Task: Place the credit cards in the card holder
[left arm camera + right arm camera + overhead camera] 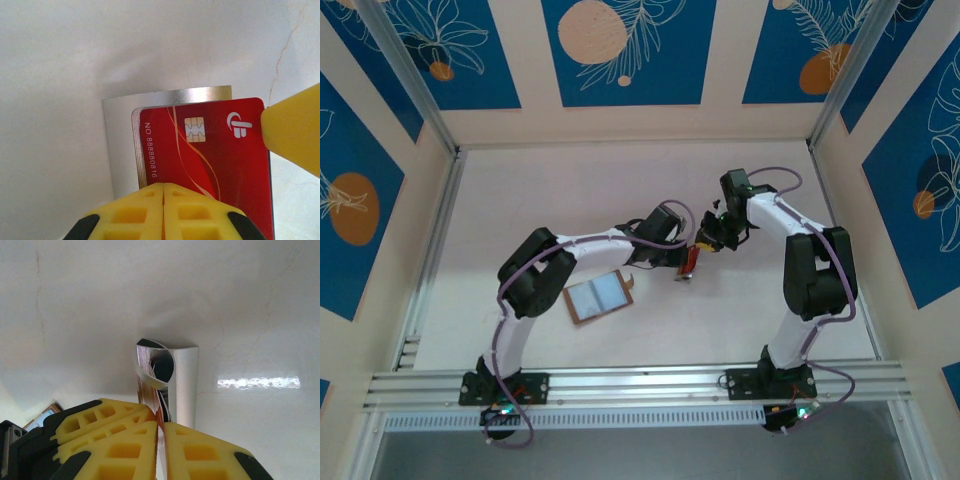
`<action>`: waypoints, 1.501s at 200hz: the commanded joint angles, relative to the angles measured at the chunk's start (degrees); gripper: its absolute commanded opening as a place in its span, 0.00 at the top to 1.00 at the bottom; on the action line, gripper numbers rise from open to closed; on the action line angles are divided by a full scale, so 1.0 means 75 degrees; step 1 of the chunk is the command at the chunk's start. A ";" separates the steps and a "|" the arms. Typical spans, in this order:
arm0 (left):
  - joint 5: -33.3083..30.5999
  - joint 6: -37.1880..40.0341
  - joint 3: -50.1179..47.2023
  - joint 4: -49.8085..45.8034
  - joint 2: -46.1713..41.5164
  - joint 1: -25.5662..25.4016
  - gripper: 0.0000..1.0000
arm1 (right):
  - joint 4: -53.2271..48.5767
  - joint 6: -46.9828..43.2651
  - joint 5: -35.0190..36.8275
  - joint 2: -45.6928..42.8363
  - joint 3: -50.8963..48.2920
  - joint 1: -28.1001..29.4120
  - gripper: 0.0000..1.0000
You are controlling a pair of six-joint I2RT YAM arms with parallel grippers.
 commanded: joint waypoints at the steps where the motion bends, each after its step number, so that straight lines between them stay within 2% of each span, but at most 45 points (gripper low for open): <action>1: -0.0042 -0.0018 -0.0195 -0.0661 0.0020 -0.0037 0.93 | -0.0273 0.0037 0.0156 0.0163 -0.0003 0.0131 0.86; 181: -0.0031 -0.0030 -0.0225 -0.0531 0.0020 -0.0022 0.92 | -0.1168 -0.0092 0.1696 0.0765 0.0931 0.1226 0.84; 207: -0.0032 -0.0018 -0.0248 -0.0513 -0.0003 -0.0022 0.93 | -0.1179 -0.0081 0.1517 0.0855 0.1020 0.1304 0.84; 266: 0.0016 -0.0052 -0.0247 -0.0457 -0.0080 0.0013 0.92 | -0.0572 0.0053 -0.0090 0.0615 0.0744 0.0961 0.84; 300: -0.0007 -0.0101 -0.0374 -0.0383 -0.0226 0.0057 0.91 | -0.0510 0.0075 -0.0103 0.0606 0.0662 0.0871 0.84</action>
